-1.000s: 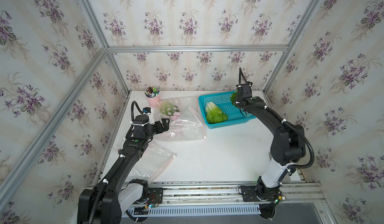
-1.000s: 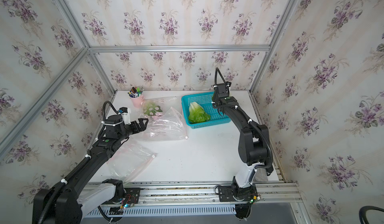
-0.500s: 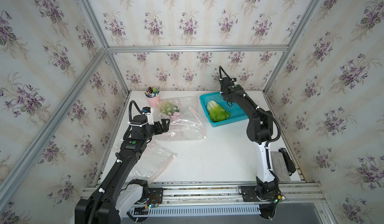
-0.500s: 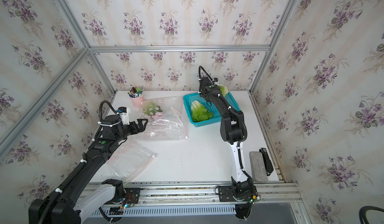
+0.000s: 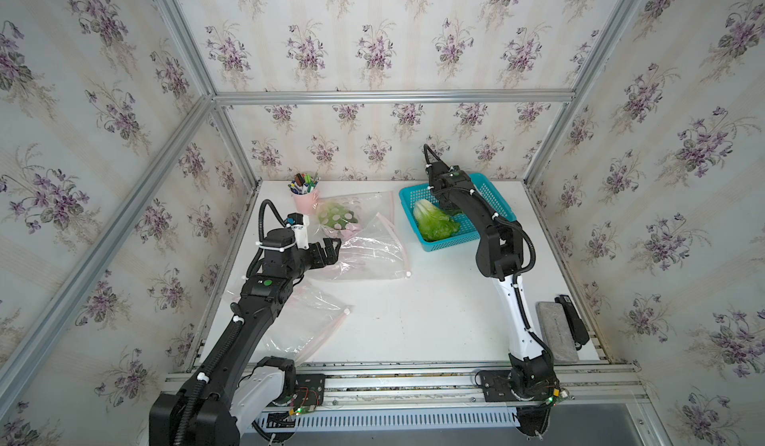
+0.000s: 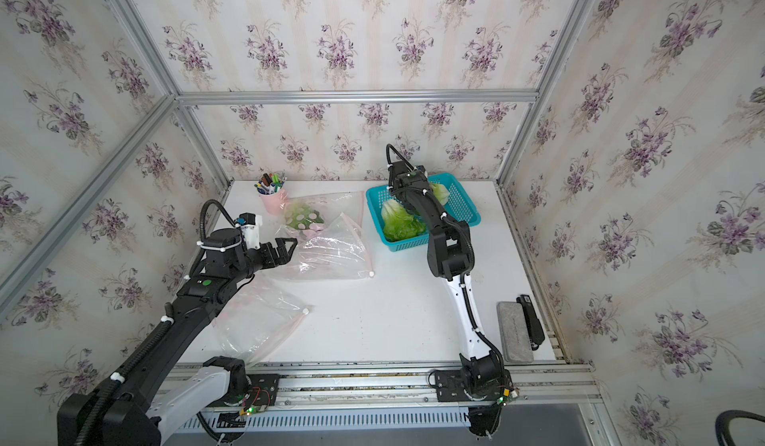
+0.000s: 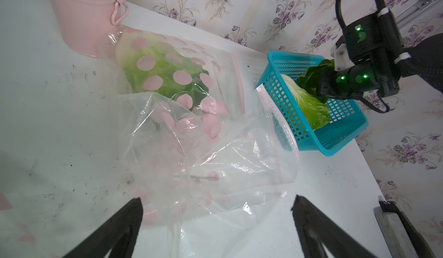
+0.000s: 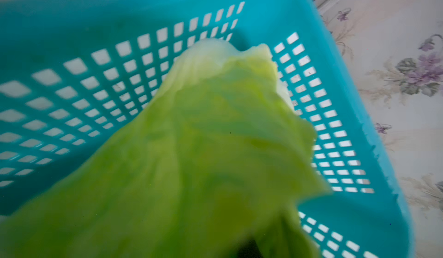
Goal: Open the zip-top bag and take out the chinese cabbages
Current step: Place the Chinese cabbage in the basket.
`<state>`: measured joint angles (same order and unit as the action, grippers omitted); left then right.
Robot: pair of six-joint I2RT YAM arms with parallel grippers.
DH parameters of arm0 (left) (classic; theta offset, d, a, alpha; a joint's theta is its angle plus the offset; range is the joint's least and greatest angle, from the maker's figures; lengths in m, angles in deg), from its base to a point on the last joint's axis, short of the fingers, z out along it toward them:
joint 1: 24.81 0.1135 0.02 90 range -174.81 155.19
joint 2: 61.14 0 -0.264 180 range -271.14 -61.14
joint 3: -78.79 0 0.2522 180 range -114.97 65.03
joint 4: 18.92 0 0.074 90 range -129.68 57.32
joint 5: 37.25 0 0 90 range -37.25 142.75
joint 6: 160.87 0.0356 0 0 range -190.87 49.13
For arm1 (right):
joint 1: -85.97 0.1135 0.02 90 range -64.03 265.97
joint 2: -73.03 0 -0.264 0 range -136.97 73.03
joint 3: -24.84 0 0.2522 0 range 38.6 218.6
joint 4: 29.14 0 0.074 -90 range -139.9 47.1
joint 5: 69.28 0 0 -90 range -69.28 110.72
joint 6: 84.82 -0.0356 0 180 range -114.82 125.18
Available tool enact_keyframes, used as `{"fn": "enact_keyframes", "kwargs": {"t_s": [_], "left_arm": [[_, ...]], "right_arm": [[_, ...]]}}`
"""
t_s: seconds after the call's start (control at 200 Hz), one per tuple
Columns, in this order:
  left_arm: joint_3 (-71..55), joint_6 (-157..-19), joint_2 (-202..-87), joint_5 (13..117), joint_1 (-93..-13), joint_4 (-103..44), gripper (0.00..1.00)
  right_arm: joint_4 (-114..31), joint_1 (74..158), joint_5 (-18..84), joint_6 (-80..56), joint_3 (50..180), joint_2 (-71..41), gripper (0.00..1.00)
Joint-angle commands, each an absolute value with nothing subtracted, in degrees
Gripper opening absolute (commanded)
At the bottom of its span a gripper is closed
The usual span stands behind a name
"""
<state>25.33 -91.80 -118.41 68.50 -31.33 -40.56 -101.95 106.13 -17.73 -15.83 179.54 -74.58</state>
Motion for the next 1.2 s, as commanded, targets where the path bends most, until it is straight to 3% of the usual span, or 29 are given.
{"fn": "enact_keyframes", "kwargs": {"t_s": [0.0, 0.08, 0.18, 0.2, 0.24, 0.335, 0.679, 1.044, 1.194], "left_arm": [[25.31, -91.26, -117.96, 68.85, -31.4, -39.89, 1.0], [25.39, -91.28, -117.74, 69.1, -31.49, -39.88, 0.99], [25.49, -91.26, -117.57, 69.01, -31.53, -39.94, 0.99], [25.48, -91.26, -117.56, 68.99, -31.72, -39.85, 0.99], [25.37, -91.18, -117.66, 69.01, -31.66, -39.94, 0.99], [25.39, -91.22, -117.74, 69.1, -31.75, -39.97, 1.0], [25.48, -90.96, -117.39, 68.92, -32.01, -40.07, 0.99], [24.88, -90.96, -118.28, 69.01, -32.1, -40.0, 1.0], [24.87, -90.94, -117.83, 69.14, -32.19, -40.06, 1.0]], "right_arm": [[-104.85, 106.17, -16.18, -15.42, 185.79, -78.63, 0.31], [-105.8, 106.18, -13.32, -14.58, 190.52, -80.75, 0.54], [-105.99, 106.09, -7.27, -14.56, 192.58, -80.51, 0.6], [-106.01, 106.09, -5.7, -14.58, 192.6, -80.31, 0.68], [-105.92, 106.01, -2.58, -14.5, 192.58, -79.86, 0.73], [-106.9, 106.01, 4.01, -14.61, 192.59, -78.66, 0.78], [-110.14, 106.58, 15.22, -13.89, 192.58, -73.64, 0.8], [-113.03, 108.94, 14.44, -13.68, 192.71, -68.82, 0.83], [-110.38, 109.04, 10.69, -14.51, 192.72, -66.17, 0.79]]}}
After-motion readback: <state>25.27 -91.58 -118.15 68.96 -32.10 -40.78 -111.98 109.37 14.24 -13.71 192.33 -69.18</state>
